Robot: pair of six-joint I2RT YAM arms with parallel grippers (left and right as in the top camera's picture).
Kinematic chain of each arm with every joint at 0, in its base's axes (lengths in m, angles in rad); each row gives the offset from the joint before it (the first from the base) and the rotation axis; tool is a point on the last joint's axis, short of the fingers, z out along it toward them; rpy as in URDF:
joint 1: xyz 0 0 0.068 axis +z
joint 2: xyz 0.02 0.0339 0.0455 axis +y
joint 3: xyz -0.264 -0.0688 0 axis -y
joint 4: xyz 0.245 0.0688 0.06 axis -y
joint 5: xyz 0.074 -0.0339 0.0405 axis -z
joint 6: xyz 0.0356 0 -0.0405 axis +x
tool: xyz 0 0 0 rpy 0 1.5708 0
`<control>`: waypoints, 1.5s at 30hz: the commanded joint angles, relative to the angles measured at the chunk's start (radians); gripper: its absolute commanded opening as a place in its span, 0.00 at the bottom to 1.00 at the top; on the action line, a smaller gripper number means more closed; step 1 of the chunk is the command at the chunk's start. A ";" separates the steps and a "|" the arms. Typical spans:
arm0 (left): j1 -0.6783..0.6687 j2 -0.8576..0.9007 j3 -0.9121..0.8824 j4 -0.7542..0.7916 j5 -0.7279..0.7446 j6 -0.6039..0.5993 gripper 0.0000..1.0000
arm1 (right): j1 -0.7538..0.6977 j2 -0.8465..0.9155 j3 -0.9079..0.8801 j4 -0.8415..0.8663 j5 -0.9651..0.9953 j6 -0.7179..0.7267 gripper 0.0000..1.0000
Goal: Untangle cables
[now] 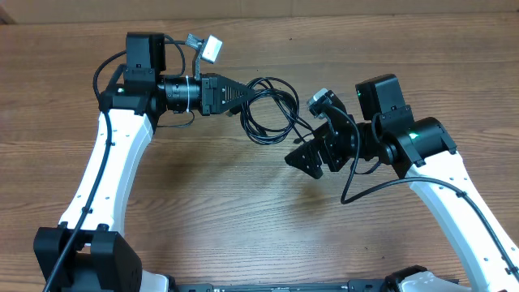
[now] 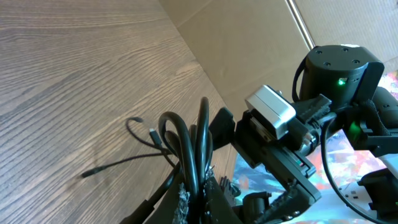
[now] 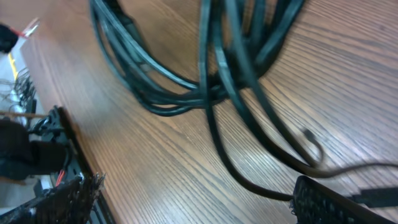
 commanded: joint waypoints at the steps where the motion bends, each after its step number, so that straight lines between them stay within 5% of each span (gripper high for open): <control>1: 0.005 -0.027 0.021 0.003 0.049 0.024 0.04 | 0.000 -0.015 0.023 0.010 0.048 0.026 1.00; 17: 0.006 -0.027 0.021 0.074 0.339 0.023 0.04 | 0.000 0.030 0.020 0.090 0.131 -0.110 0.95; 24: 0.006 -0.027 0.021 0.087 0.327 0.013 0.04 | 0.000 0.030 0.020 0.112 0.131 -0.106 0.55; 31: 0.005 -0.026 0.021 0.085 0.061 0.012 0.04 | 0.000 0.027 0.021 0.018 0.046 -0.100 0.04; 45: -0.035 -0.026 0.021 0.026 -0.207 0.016 0.04 | 0.000 0.008 0.021 -0.023 -0.407 0.063 0.04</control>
